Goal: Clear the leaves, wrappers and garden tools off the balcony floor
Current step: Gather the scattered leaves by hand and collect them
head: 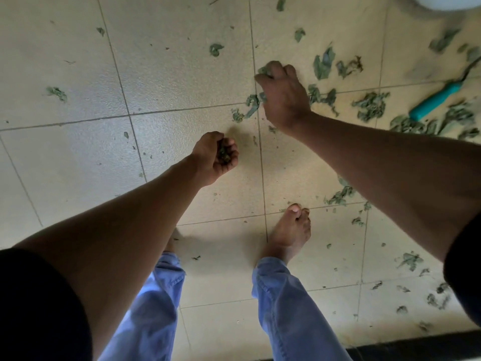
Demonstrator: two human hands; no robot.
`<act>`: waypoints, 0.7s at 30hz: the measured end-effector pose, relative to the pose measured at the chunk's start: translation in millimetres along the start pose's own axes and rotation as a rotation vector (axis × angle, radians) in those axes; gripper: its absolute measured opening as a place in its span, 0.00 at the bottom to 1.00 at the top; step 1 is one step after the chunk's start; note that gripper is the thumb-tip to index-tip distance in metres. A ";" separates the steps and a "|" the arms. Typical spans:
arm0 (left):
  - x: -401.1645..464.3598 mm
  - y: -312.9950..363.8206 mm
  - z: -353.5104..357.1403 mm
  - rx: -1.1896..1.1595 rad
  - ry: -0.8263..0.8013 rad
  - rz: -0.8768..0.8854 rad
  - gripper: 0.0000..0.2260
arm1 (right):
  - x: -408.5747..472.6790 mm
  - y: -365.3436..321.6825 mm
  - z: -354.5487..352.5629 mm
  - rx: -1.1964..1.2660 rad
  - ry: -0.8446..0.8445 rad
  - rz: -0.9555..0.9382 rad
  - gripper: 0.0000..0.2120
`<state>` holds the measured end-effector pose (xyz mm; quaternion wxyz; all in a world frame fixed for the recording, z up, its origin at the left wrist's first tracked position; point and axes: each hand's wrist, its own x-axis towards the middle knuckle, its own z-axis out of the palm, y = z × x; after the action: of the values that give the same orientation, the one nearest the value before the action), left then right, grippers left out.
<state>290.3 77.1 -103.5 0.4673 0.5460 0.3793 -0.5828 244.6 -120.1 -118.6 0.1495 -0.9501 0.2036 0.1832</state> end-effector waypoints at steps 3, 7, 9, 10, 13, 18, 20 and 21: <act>-1.3 -4.3 -5.2 0.012 -0.036 0.003 0.14 | -5.3 0.1 4.3 0.007 0.008 -0.021 0.18; -2.4 -11.6 -8.0 -0.046 -0.081 0.003 0.13 | -25.3 3.2 8.5 0.197 0.084 0.130 0.16; -2.9 -14.6 -7.0 -0.042 -0.089 0.002 0.14 | -41.0 -7.8 3.5 0.392 0.186 0.206 0.12; -3.7 -15.8 -6.2 -0.030 -0.092 -0.002 0.14 | -50.6 -17.8 0.8 0.493 0.231 0.221 0.11; -8.0 -18.8 0.7 0.002 -0.106 -0.010 0.16 | -84.6 -58.7 -4.0 0.729 0.221 0.242 0.07; -11.7 -24.2 8.3 -0.016 0.019 -0.076 0.09 | -133.9 -107.2 1.5 0.746 0.052 0.133 0.09; -10.8 -25.5 5.7 -0.025 0.053 -0.105 0.12 | -140.9 -106.9 1.3 0.685 0.032 0.068 0.12; -9.1 -26.4 4.1 -0.037 0.053 -0.089 0.17 | -142.2 -104.2 -0.4 0.657 0.033 0.031 0.13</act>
<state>263.5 81.7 -95.8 0.4408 0.5352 0.4259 -0.5813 169.9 17.9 -38.4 0.4420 -0.8506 0.2684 0.0948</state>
